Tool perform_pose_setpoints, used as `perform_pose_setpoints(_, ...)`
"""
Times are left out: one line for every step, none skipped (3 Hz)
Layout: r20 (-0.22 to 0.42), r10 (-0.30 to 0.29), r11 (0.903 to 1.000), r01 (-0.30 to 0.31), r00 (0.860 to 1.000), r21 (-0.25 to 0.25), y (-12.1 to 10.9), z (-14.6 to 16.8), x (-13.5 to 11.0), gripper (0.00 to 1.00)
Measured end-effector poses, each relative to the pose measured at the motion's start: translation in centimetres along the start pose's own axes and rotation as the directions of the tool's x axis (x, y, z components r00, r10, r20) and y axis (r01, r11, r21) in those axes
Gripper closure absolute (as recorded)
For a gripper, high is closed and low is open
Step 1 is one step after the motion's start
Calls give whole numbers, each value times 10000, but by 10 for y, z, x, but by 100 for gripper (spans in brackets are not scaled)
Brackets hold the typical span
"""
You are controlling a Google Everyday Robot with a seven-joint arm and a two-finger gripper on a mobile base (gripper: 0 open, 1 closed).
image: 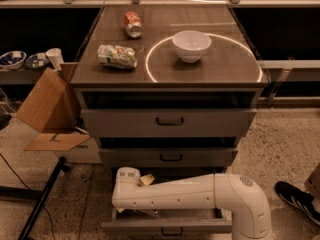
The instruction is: Place water bottle into bottom drawer
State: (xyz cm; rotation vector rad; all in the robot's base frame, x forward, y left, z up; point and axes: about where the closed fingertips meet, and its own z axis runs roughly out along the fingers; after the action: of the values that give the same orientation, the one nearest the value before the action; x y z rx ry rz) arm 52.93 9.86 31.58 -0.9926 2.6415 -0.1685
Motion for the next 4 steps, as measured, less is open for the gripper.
perform_pose_setpoints(209, 66, 9995, -72, 9998, 301, -13, -67, 25, 0)
perform_pose_setpoints(280, -54, 9989, 41, 9996, 476, 10, -177, 34, 0)
perform_pose_setpoints(59, 31, 9967, -36, 10000, 811, 19, -242, 25, 0)
perform_pose_setpoints(5, 594, 9905, -590, 9982, 1240, 3, -307, 8, 0)
